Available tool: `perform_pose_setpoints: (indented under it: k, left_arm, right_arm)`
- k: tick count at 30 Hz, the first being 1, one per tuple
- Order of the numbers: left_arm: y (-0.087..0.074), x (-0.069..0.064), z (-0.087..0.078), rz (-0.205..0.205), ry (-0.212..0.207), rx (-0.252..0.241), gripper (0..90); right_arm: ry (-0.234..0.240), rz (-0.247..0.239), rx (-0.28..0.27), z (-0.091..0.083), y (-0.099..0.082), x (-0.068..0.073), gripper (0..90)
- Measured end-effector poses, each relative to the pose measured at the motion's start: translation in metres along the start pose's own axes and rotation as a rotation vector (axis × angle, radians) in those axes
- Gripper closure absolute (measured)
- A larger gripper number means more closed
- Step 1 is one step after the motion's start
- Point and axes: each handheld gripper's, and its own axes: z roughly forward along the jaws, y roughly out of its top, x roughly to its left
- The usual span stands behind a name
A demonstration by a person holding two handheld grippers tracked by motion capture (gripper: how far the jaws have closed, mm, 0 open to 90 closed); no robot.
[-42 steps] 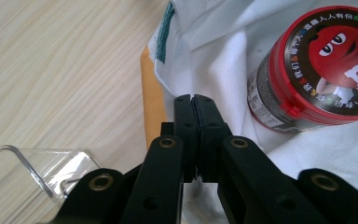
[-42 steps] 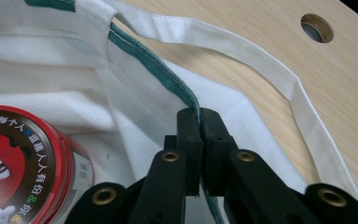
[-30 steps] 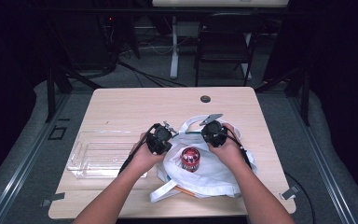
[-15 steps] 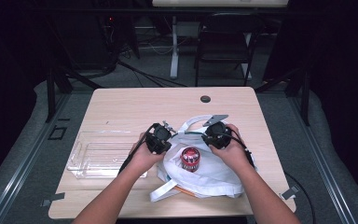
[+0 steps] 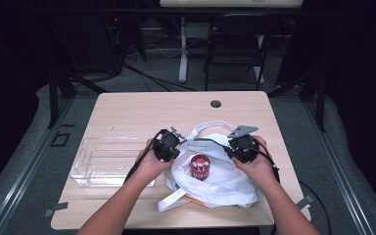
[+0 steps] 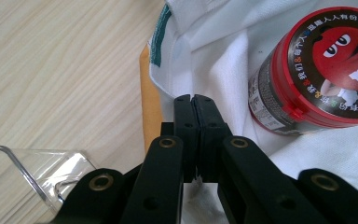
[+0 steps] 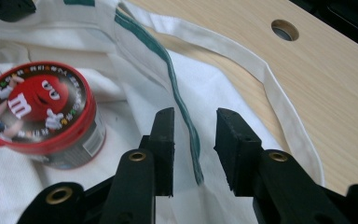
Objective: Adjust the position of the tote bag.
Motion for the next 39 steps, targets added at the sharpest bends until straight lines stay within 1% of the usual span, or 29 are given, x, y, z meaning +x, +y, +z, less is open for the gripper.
perform_pose_setpoints:
  k: [1, 5, 8, 11, 15, 20, 24, 26, 29, 30, 34, 37, 39]
  left_arm:
    - [0.000, 0.000, 0.000, -0.001, -0.001, -0.002, 89.5]
    - [0.000, 0.000, 0.000, -0.002, 0.000, -0.001, 89.5]
    - [0.000, 0.000, 0.000, -0.001, 0.001, -0.001, 89.5]
    - [0.000, 0.000, 0.000, -0.002, 0.001, -0.002, 89.4]
    - [0.000, 0.000, 0.000, -0.002, 0.001, -0.001, 89.5]
    - [0.000, 0.000, 0.000, -0.002, -0.002, -0.004, 89.5]
    - [-0.001, 0.000, 0.000, -0.002, -0.003, -0.004, 89.5]
    - [-0.001, 0.000, 0.000, -0.002, -0.003, -0.005, 89.5]
    - [-0.001, 0.000, 0.000, -0.001, -0.004, -0.003, 89.5]
    - [-0.001, 0.000, 0.000, -0.001, -0.003, -0.003, 89.4]
    - [0.000, 0.000, 0.001, -0.003, -0.005, -0.003, 89.5]
    - [0.000, -0.001, 0.001, 0.000, -0.004, -0.004, 89.5]
    - [0.000, -0.001, 0.002, -0.001, -0.004, -0.004, 89.4]
  right_arm:
    - [-0.004, 0.002, -0.001, -0.002, -0.003, -0.001, 68.3]
    - [0.007, 0.034, 0.001, -0.006, -0.014, -0.005, 68.7]
    - [0.007, 0.034, 0.013, -0.008, -0.019, -0.007, 72.4]
    - [0.016, 0.035, 0.023, -0.007, -0.023, -0.008, 73.8]
    - [0.012, 0.019, 0.039, -0.007, -0.023, -0.009, 76.0]
    - [-0.002, 0.001, 0.048, -0.004, -0.024, -0.008, 80.9]
    - [-0.017, -0.007, 0.048, -0.002, -0.024, -0.008, 82.7]
    - [-0.030, -0.017, 0.050, -0.001, -0.024, -0.009, 83.1]
    - [-0.052, -0.018, 0.049, 0.001, -0.024, -0.010, 83.5]
    - [-0.053, -0.015, 0.045, 0.002, -0.024, -0.010, 83.6]
    - [-0.079, -0.017, 0.059, 0.006, -0.023, -0.010, 83.9]
    - [-0.083, -0.006, 0.062, 0.009, -0.023, -0.012, 84.0]
    - [-0.082, 0.011, 0.066, 0.010, -0.024, -0.014, 84.0]
